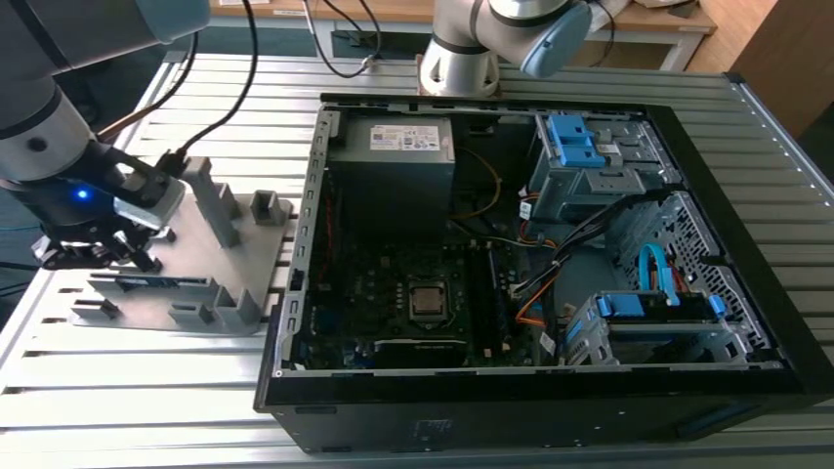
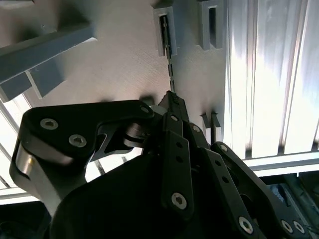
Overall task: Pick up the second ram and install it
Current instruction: 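Pick up the second ram and move it above second insertion slot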
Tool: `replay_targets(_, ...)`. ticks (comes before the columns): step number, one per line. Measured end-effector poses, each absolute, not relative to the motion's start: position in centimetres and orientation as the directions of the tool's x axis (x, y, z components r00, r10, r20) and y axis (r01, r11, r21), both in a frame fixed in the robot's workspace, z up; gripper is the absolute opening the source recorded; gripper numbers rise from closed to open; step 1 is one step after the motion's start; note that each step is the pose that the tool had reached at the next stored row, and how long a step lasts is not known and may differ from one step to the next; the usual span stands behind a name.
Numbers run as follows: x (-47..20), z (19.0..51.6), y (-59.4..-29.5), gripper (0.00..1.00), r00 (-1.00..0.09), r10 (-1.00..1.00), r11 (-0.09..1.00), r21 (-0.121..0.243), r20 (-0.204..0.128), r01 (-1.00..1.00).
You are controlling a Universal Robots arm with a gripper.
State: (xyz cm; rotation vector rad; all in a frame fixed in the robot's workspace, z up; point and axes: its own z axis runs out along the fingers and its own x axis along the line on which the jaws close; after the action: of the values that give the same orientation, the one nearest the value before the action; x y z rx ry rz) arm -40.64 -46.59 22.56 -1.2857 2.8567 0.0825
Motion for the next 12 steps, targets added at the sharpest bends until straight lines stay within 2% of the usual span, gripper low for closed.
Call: replay_targets(12, -40.64, 22.57, -46.59, 0.10, -0.540, -0.841, 0.538, 0.045, -0.029, -0.841)
